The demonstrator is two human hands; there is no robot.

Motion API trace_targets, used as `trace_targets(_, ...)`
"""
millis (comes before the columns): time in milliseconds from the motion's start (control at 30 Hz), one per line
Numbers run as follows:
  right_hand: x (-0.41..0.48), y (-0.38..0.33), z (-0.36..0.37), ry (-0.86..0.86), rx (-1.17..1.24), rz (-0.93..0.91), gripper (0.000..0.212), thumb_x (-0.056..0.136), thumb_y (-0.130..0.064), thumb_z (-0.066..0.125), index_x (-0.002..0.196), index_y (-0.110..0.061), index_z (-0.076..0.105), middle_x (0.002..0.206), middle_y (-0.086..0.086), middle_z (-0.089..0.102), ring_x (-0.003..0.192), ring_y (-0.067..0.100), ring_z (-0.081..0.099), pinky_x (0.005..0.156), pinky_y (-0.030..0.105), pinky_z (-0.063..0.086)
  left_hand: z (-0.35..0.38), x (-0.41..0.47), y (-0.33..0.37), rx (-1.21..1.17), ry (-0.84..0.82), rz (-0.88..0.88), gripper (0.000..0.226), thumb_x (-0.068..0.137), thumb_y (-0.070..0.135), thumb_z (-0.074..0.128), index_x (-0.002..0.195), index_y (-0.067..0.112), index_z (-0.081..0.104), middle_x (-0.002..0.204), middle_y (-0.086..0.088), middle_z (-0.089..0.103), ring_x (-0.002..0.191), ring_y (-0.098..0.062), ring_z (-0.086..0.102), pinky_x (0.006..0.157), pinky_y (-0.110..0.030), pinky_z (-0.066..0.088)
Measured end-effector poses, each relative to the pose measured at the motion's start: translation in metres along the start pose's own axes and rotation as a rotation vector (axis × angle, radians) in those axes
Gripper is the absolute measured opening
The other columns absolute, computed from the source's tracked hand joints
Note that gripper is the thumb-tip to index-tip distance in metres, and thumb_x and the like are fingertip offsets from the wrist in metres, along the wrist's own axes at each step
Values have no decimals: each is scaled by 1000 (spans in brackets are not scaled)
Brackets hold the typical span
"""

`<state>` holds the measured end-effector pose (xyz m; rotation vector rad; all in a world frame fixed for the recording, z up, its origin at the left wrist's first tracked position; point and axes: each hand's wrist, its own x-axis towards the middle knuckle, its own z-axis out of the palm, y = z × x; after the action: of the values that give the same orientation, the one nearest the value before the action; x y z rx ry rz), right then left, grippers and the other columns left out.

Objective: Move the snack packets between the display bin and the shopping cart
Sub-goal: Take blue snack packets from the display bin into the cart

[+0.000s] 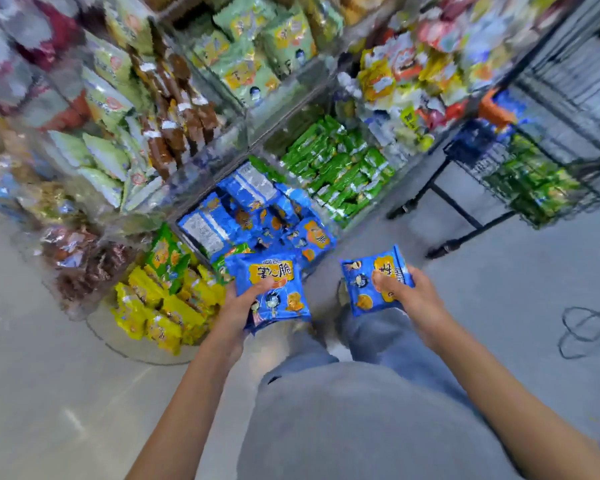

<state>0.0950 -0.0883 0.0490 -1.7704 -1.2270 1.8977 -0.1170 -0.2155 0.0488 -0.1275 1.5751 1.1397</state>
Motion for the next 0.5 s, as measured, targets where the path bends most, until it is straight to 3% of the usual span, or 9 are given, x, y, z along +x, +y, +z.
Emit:
trace_targets(67,-14,11,-26,104,100,13,11,85,-11,65,91,-5,59,91,16,65,82,27,60,83,42,48,29,8,10,110,-106,-18,49,86,17,61,132,5,51,112,-16,64,64,-12,70,44,-18,50)
trace_targets(200,-33,35,-73,296,284,28,12,84,-15,67,89,-7,60,90,15,68,81,28,63,83,42,49,99,22,22,306,-266,-31,57,84,18,63,138,9,45,127,-17,60,104,-32,63,63,-27,57)
trace_targets(300,-36,50,-105,395,390,52,27,84,-15,66,100,6,58,97,23,68,83,30,64,88,47,49,159,25,27,434,-358,-32,83,60,30,78,134,8,48,126,-17,61,107,-34,62,83,-35,53)
trace_targets(367,-29,56,-129,444,434,57,28,85,-13,65,101,9,57,95,23,68,81,30,64,87,48,49,198,27,27,496,-411,-36,91,50,33,77,132,7,49,125,-18,62,112,-37,60,96,-44,47)
trace_targets(433,-18,53,-155,475,465,52,28,85,-12,64,101,10,57,90,20,67,78,29,63,82,45,50,236,29,28,511,-453,-35,84,56,23,78,132,5,50,125,-20,61,107,-36,61,86,-40,54)
trace_targets(500,-5,45,-182,487,493,31,25,85,-12,65,100,8,59,87,16,68,74,25,65,75,38,52,272,31,29,488,-491,-30,76,62,26,71,132,4,51,125,-21,61,104,-34,62,68,-30,59)
